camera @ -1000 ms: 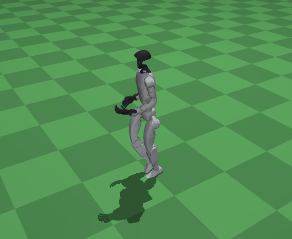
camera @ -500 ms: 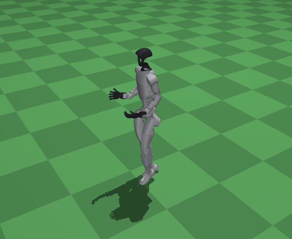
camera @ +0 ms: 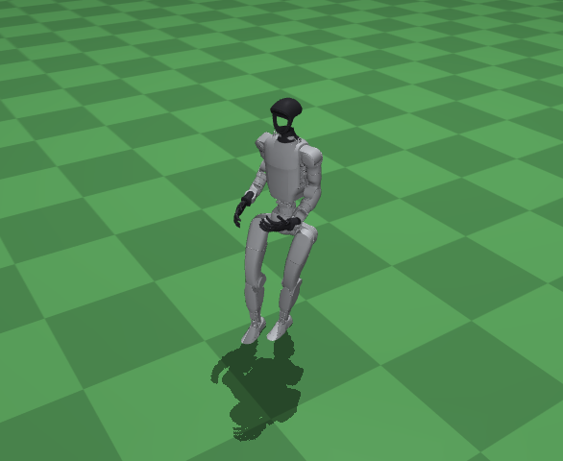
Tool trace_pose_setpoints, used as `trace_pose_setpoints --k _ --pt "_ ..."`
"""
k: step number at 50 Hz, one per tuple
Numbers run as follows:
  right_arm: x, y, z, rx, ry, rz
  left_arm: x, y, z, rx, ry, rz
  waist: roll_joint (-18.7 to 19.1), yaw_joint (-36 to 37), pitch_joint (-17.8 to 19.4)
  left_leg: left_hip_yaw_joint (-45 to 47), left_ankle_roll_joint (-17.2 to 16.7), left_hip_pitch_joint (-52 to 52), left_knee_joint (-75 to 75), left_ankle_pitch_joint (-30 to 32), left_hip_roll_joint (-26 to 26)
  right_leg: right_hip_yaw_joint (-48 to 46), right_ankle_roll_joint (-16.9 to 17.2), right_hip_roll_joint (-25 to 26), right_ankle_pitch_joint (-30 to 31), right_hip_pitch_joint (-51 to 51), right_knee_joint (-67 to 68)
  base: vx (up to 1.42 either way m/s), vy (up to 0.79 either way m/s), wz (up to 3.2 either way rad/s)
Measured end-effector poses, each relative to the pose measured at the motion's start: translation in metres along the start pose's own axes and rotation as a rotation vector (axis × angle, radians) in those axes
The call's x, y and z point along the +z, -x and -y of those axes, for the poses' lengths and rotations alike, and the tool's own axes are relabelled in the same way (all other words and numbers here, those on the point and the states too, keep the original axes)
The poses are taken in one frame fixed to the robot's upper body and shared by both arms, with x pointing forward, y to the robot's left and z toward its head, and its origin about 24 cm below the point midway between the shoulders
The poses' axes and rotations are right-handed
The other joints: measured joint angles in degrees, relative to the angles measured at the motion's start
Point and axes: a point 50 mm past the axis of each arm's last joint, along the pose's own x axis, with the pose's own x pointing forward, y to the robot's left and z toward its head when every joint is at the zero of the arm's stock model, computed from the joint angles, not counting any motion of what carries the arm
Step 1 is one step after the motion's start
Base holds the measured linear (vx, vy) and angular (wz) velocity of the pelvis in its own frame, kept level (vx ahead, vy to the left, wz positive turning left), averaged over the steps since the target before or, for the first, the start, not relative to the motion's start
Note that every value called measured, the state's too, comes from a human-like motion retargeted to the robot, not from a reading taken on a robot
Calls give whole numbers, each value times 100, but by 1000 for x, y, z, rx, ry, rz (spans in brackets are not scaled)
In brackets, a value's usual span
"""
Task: Walk run
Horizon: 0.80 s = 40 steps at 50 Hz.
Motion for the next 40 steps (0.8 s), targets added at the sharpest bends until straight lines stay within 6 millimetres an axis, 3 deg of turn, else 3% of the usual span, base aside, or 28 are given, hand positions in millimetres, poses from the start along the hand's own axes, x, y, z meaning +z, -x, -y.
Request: trace_pose_setpoints --k 3,5,6,7,8,10,12,13,15,17,18,22,26,30,32,33,35,37,38,40 --pt "-5 10 0 -39 -12 -22 6 -1 -4 -18 -34 -13 -235 -317 34 -545 0 414 -34 4 -271 808 195 7 -226 -138 -1092 58 -15 228" --pt "-3 9 0 -74 -28 -6 9 0 -7 -10 -52 -20 -382 -340 96 -747 0 696 -43 5 -385 1765 542 216 -364 -157 -1542 63 -10 145" --pt "-1 5 1 -80 -29 4 8 2 -8 2 -51 -22 -485 -332 132 -831 0 841 15 11 -506 1983 1204 185 -352 -126 -1694 74 -14 110" --pt "2 1 1 -82 -28 15 6 4 -9 18 -49 -24 -581 -292 177 -867 -22 996 94 -1 -574 1916 1653 165 -277 -83 -1794 80 -28 63" --pt "5 -5 0 -75 -25 26 5 9 -12 41 -43 -26 -660 -191 236 -806 -87 1171 213 -51 -535 1281 1679 167 -73 -15 -1790 78 -16 46" --pt "14 -20 3 -66 0 68 0 15 -12 80 -11 -21 -717 -151 198 -677 -34 1241 310 321 -774 1517 1503 -69 636 70 -1641 76 23 75" --pt "23 -32 4 -56 20 103 -7 25 -13 116 21 -30 -649 -177 67 -399 -311 1136 829 925 -740 1011 1051 -184 162 128 -1458 88 13 143" --pt "26 -38 3 -57 23 117 -12 30 -13 126 34 -42 -587 -266 24 -281 -561 946 1324 1406 -748 944 883 -206 -51 176 -1305 80 4 215" --pt "34 -49 5 -92 -2 145 -23 32 -10 121 53 -84 -421 -360 -61 247 -1563 320 2511 2084 -321 1619 669 8 -445 310 -1080 68 6 272" --pt "44 -59 6 -110 -56 187 -29 29 -5 111 38 -115 -392 -411 -140 1010 -2529 -216 3537 2140 360 921 585 -250 -658 461 -1055 59 2 279" --pt "51 -65 5 -107 -83 215 -29 26 -5 102 23 -117 -424 -418 -165 1309 -2565 -413 3905 2082 556 351 548 -453 -680 553 -1104 56 1 231" --pt "80 -84 6 -67 -115 342 -24 23 -3 39 -22 -128 -637 144 -137 2078 -1761 -1235 4503 1086 788 -360 318 -616 -718 988 -1310 62 7 131" --pt "103 -91 18 -57 -38 439 -18 17 -1 -6 -63 -124 -706 837 -107 2432 -1503 -1939 3719 196 923 -1165 376 -588 -700 1424 -1549 54 9 121" --pt "111 -88 34 -105 1 481 -17 9 4 -41 -89 -119 -668 1137 -174 3666 -865 -2128 2084 -630 1234 -1784 544 -271 -821 1830 -1689 50 4 221" --pt "111 -85 38 -131 -1 482 -18 5 7 -45 -85 -109 -614 1159 -182 4407 -735 -1961 1127 -825 1064 -2213 642 -63 -834 2051 -1718 66 8 240" --pt "110 -84 40 -144 -4 478 -19 4 8 -42 -79 -102 -625 1091 -184 4697 -353 -1846 771 -855 801 -2555 721 -28 -807 2182 -1725 86 1 221" --pt "105 -83 37 -145 -16 455 -20 7 7 -5 -65 -86 -826 1141 -165 5242 0 -1359 430 -1055 557 -2696 915 -58 -666 2568 -1624 100 -16 122" --pt "95 -82 27 -123 -35 411 -21 14 3 50 -54 -72 -948 1302 -115 4879 0 -1042 331 -1352 566 -2567 1127 -117 164 2772 -1179 89 -14 51" --pt "90 -83 23 -106 -38 387 -22 17 0 76 -45 -67 -976 1324 -121 4149 0 -1172 460 -1507 436 -2515 1055 -132 788 2750 -880 83 -6 90" --pt "79 -81 10 -52 -30 335 -22 21 -6 133 -19 -54 -725 1166 -123 4256 0 -920 705 -1607 955 -2421 472 -95 1754 2510 73 93 23 134"
